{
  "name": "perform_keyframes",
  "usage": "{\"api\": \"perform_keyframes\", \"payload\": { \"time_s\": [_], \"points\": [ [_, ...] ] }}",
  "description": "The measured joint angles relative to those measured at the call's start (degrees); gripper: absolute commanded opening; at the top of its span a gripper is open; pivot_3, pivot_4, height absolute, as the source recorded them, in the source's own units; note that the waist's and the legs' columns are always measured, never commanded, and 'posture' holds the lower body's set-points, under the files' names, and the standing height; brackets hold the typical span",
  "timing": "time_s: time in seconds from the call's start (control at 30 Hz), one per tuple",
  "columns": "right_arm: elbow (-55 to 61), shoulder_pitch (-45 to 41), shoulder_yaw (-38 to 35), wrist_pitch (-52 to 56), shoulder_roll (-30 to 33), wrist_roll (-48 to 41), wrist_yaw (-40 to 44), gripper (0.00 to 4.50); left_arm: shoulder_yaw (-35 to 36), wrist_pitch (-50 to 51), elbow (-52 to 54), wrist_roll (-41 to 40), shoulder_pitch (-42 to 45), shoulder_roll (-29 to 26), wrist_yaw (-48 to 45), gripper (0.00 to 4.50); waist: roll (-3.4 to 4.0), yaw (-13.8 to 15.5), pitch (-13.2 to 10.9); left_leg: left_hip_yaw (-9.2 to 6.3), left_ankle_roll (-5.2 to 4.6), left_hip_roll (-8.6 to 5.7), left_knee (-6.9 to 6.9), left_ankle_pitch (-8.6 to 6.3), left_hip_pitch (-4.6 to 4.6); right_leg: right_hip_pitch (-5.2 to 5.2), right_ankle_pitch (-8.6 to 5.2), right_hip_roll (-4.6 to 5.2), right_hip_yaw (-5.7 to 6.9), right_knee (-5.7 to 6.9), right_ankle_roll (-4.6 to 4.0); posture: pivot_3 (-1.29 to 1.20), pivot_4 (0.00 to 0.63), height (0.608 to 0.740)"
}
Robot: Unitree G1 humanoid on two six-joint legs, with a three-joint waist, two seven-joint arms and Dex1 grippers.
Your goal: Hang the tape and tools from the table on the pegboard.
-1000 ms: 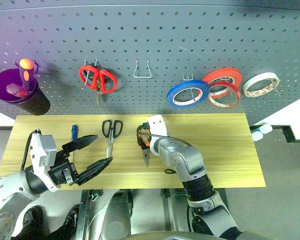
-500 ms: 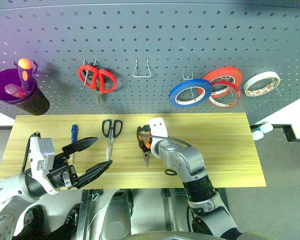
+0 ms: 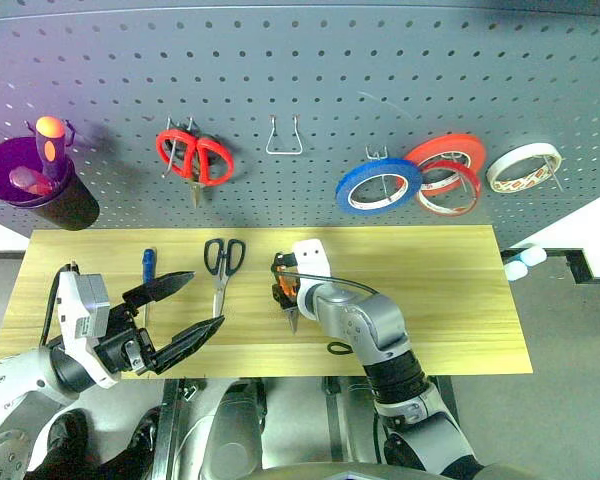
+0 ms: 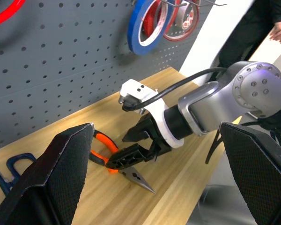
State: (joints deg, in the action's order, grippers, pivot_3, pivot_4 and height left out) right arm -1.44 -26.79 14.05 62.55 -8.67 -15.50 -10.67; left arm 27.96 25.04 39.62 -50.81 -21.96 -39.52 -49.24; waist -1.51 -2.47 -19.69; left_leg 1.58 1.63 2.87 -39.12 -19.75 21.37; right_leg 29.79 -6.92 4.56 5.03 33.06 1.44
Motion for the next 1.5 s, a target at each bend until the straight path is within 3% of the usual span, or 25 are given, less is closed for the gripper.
{"api": "perform_keyframes", "payload": {
  "time_s": [0.53,0.67,0.83,1.33,1.5],
  "points": [
    [-3.5,-0.2,0.8,-4.5,0.0,0.2,0.5,4.47,2.4,2.0,3.1,-2.5,-2.0,-1.1,3.1,4.50,0.03,0.1,-0.6,0.00,0.00,0.00,0.01,0.00,0.00,0.01,-0.02,0.00,0.00,0.01,0.01,0.13,0.393,0.733],
    [-4.4,-0.3,1.3,-5.5,0.0,0.7,0.6,3.64,2.4,2.1,3.3,-3.2,-2.1,-1.1,3.2,4.50,0.02,0.1,-0.6,-0.01,0.00,0.00,0.00,0.00,-0.01,0.02,-0.02,0.00,0.00,0.01,0.01,0.12,0.395,0.733],
    [-4.9,-0.4,1.5,-5.5,0.0,0.7,1.2,2.00,2.6,2.1,3.3,-3.6,-2.2,-1.1,3.4,4.50,0.05,0.1,-0.7,-0.01,0.00,0.00,0.01,0.00,0.00,0.03,-0.03,0.00,0.00,0.01,0.02,0.12,0.395,0.733],
    [-4.8,-0.5,2.4,-6.3,0.1,1.8,2.0,1.98,2.5,2.2,3.3,-3.6,-1.3,-1.6,3.7,4.50,0.04,0.0,-0.8,-0.01,0.00,0.00,0.02,0.00,0.00,0.04,-0.04,0.00,0.00,0.02,0.02,0.11,0.393,0.733],
    [-4.2,-0.2,-0.7,-6.5,0.1,-0.9,4.8,1.98,2.5,2.2,3.3,-3.6,-1.3,-1.6,3.6,4.50,0.04,0.1,-1.3,0.01,0.00,0.00,0.02,0.00,0.11,0.15,-0.05,0.00,0.00,0.02,0.05,0.10,0.391,0.733]
  ]
}}
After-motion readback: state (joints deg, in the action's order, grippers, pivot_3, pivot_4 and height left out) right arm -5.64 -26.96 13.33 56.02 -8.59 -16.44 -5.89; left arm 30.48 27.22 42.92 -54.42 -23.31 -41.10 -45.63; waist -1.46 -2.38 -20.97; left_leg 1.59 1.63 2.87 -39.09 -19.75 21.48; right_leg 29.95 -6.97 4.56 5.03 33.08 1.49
